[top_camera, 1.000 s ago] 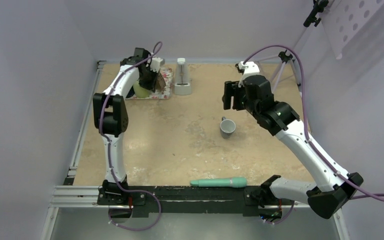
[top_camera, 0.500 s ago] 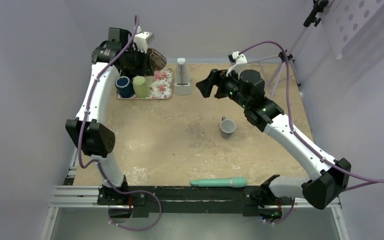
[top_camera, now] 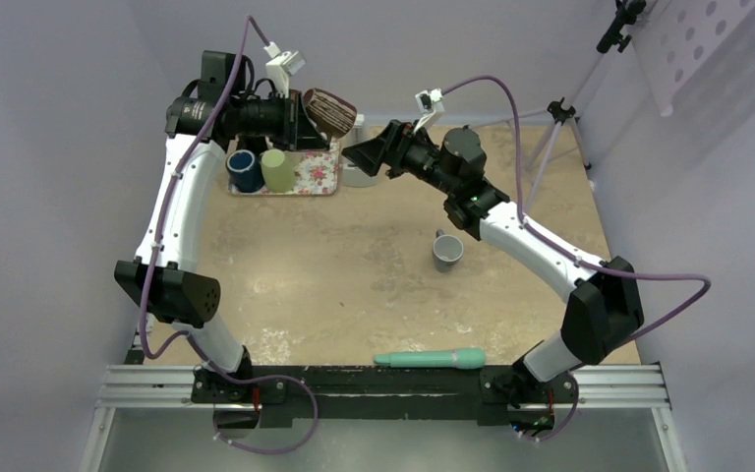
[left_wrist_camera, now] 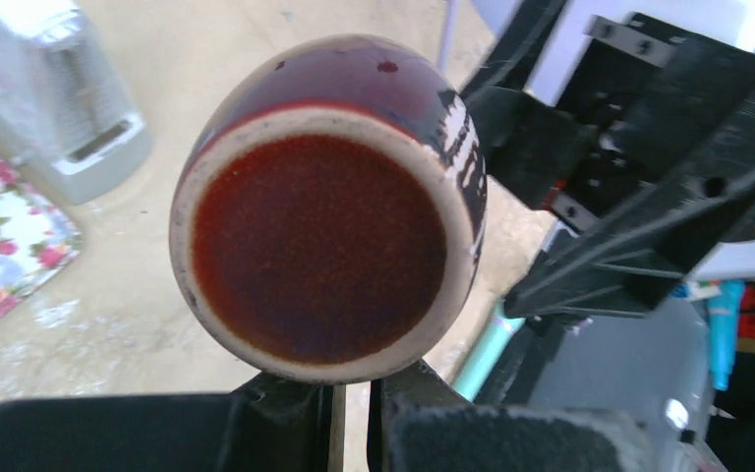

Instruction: Turn the mug right side up

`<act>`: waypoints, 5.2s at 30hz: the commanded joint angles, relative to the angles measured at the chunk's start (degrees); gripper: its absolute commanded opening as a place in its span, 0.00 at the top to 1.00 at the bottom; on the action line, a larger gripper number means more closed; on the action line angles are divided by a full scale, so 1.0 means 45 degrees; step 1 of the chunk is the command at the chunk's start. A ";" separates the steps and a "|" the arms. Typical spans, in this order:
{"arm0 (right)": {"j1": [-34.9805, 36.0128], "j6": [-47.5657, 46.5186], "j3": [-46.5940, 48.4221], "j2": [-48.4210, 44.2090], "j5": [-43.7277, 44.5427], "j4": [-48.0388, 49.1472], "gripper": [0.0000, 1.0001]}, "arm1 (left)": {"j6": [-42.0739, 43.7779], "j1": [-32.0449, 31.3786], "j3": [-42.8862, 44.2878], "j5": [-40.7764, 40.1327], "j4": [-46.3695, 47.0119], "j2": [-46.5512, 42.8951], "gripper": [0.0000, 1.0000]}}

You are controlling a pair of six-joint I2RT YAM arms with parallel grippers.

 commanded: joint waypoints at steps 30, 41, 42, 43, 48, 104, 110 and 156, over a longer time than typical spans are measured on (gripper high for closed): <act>-0.2541 -0.0192 -0.1502 -0.2909 0.2118 -0.0691 1.00 | 0.0919 -0.0980 -0.1780 0.0985 -0.0633 -0.0392 0.01; -0.5835 -0.5557 0.0115 -0.2508 0.5941 -1.2960 1.00 | 0.3887 -0.0950 -0.1125 -0.3933 -0.1668 -0.0515 0.00; -0.5919 -0.5702 0.0061 -0.2283 0.5937 -1.3312 1.00 | 0.3991 -0.0942 -0.1204 -0.4342 -0.1669 -0.0503 0.00; -0.5947 -0.5823 -0.0017 -0.2101 0.5893 -1.3543 1.00 | 0.4121 -0.0931 -0.1307 -0.4606 -0.1676 -0.0499 0.00; -0.6072 -0.6186 -0.0659 -0.1128 0.4484 -1.3733 1.00 | 0.4443 -0.0911 -0.1989 -0.5212 -0.1542 -0.0531 0.00; -0.5697 -0.6995 0.0313 -0.0847 0.4010 -1.4217 0.44 | 0.3798 0.0808 0.1678 -0.5516 -0.0512 0.6959 0.31; -0.5695 -0.7063 0.0493 -0.0848 0.3997 -1.4321 0.44 | 0.4047 0.0342 0.1069 -0.4541 -0.0540 0.6744 0.31; -0.5569 -0.7064 0.1052 -0.0534 0.4301 -1.5267 0.44 | 1.2930 0.1558 -0.1938 -0.2314 0.2574 0.5194 0.39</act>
